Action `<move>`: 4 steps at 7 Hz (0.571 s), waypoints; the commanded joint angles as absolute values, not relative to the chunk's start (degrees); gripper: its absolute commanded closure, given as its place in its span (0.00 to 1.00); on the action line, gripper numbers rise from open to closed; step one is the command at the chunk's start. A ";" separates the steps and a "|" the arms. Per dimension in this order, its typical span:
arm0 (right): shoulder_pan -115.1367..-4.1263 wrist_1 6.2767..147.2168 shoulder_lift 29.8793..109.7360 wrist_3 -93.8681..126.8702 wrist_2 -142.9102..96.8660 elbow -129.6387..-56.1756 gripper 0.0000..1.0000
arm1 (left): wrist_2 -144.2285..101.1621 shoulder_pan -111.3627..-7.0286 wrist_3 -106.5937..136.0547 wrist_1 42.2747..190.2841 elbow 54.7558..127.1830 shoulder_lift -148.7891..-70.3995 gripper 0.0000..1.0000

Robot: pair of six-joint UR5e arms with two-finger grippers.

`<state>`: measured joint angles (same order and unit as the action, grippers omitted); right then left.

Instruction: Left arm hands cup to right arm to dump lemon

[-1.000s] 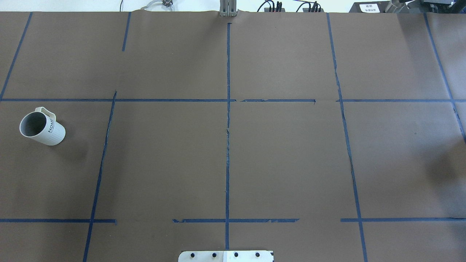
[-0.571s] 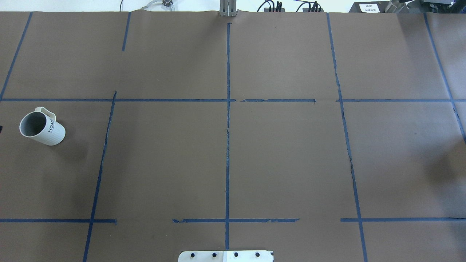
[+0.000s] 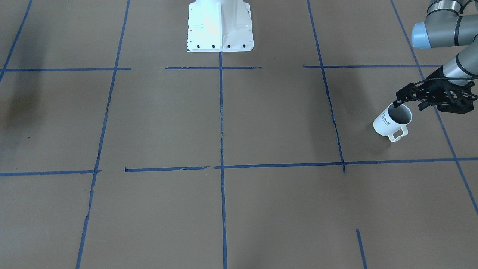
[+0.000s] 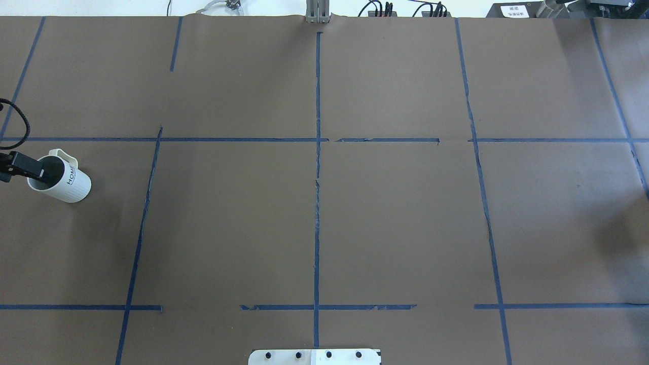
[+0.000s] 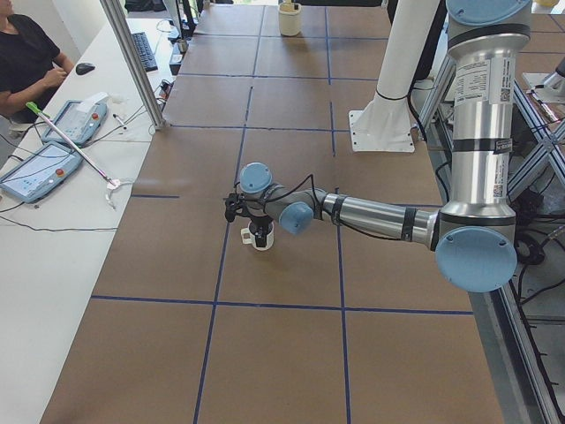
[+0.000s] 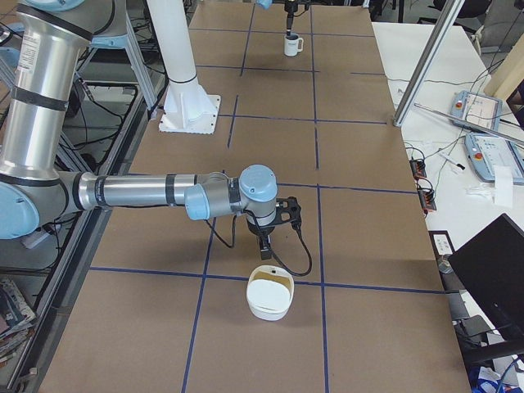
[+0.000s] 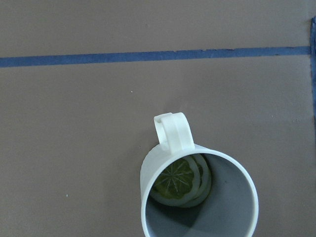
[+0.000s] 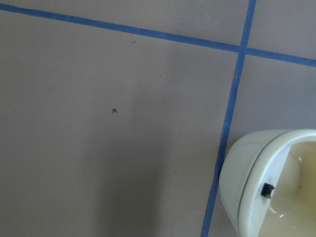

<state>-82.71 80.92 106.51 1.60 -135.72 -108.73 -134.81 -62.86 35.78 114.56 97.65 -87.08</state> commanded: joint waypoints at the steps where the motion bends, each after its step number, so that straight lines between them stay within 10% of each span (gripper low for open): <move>1: -82.71 80.60 106.52 1.67 -136.14 -108.11 0.00 | -135.09 -62.75 36.56 114.78 93.37 -87.71 0.00; 2: -82.71 80.60 106.52 1.67 -136.40 -108.02 0.00 | -135.00 -62.75 36.56 114.87 92.47 -87.89 0.02; 3: -82.71 80.60 106.52 1.67 -137.10 -108.02 0.00 | -135.09 -62.67 38.22 114.87 92.46 -87.98 0.27; 4: -82.71 80.51 106.52 1.67 -137.11 -108.02 0.00 | -135.17 -62.67 43.54 114.96 92.98 -89.11 0.82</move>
<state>-82.70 80.58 106.52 1.67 -136.84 -108.05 -135.08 -62.70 38.88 114.88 92.81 -88.17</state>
